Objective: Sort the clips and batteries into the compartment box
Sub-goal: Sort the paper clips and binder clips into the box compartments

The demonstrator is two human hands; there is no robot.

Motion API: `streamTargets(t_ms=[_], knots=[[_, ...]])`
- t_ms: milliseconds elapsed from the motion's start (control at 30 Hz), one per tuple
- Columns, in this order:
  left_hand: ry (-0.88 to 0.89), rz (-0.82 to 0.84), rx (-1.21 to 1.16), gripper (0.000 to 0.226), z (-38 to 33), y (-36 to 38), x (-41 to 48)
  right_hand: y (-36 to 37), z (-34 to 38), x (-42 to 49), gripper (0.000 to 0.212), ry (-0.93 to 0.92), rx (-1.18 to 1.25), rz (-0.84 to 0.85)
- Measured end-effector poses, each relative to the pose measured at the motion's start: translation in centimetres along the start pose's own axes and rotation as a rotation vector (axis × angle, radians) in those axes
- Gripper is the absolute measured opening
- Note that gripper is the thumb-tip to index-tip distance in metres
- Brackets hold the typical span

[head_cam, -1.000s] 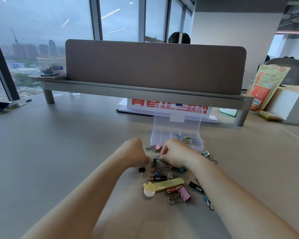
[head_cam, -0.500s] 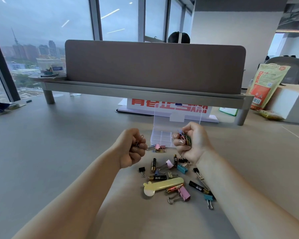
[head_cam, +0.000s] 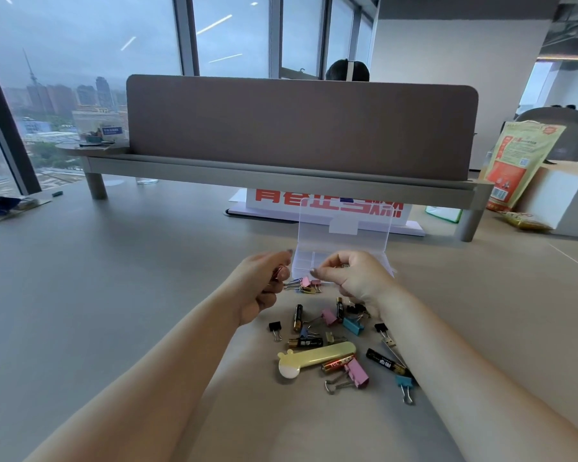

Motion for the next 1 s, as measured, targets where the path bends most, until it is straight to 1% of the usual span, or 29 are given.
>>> streamTargets(t_ms=[100, 200, 233, 300, 400, 500, 567, 600, 700, 767, 800, 867, 933, 967, 1000], knots=[[0.166, -0.12, 0.35, 0.024, 0.1, -0.1, 0.4, 0.5, -0.2, 0.2, 0.023, -0.083, -0.413, -0.082], [0.34, -0.242, 0.804, 0.029, 0.5, -0.4, 1.1, 1.1, -0.6, 0.3, 0.019, -0.084, -0.62, -0.106], [0.362, -0.262, 0.904, 0.027, 0.6, -0.5, 1.3, 1.2, -0.6, 0.3, 0.016, -0.085, -0.656, -0.111], [0.369, -0.288, 1.017, 0.023, 0.6, -0.6, 1.5, 1.4, -0.5, 0.3, 0.012, -0.098, -0.698, -0.113], [0.37, -0.311, 1.117, 0.019, 0.5, -0.7, 1.4, 1.5, -0.3, 0.3, 0.011, -0.112, -0.716, -0.103], [0.367, -0.31, 1.174, 0.022, 0.5, -0.7, 1.4, 1.5, -0.2, 0.3, 0.01, -0.137, -0.715, -0.063], [0.358, -0.297, 1.196, 0.023, 0.7, -0.6, 1.4, 1.3, 0.0, 0.2, 0.015, -0.117, -0.59, -0.026], [0.354, -0.291, 1.204, 0.022, 0.7, -0.6, 1.4, 1.2, 0.1, 0.2, 0.019, -0.081, -0.479, -0.003], [0.368, -0.278, 1.212, 0.016, 0.7, -0.6, 1.3, 0.4, 0.0, 0.1, 0.02, 0.08, 0.016, 0.089], [0.38, -0.275, 1.213, 0.014, 0.8, -0.6, 1.3, -0.1, -0.5, 0.4, 0.021, 0.195, 0.366, 0.123], [0.381, -0.274, 1.212, 0.014, 0.9, -0.6, 1.4, -0.4, -0.8, 0.5, 0.02, 0.244, 0.495, 0.133], [0.385, -0.269, 1.203, 0.014, 0.9, -0.4, 1.4, -0.7, -1.1, 0.6, 0.016, 0.295, 0.664, 0.149], [0.386, -0.262, 1.191, 0.013, 1.0, -0.3, 1.5, -0.8, -1.3, 0.7, 0.006, 0.296, 0.762, 0.144], [0.384, -0.258, 1.187, 0.012, 1.0, -0.2, 1.4, -0.9, -1.4, 0.7, 0.006, 0.292, 0.801, 0.142], [0.38, -0.254, 1.18, 0.011, 1.0, -0.2, 1.4, -0.9, -1.4, 0.7, 0.01, 0.287, 0.827, 0.145]])
Point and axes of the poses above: each hand's wrist, its own x-axis towards the middle knuckle, its own y-axis out of the palm, z = x × y, the point moved 3 cm from there along x, towards the middle knuckle, and after that the axes turned 7 degrees about -x, right-handed, at the moved point
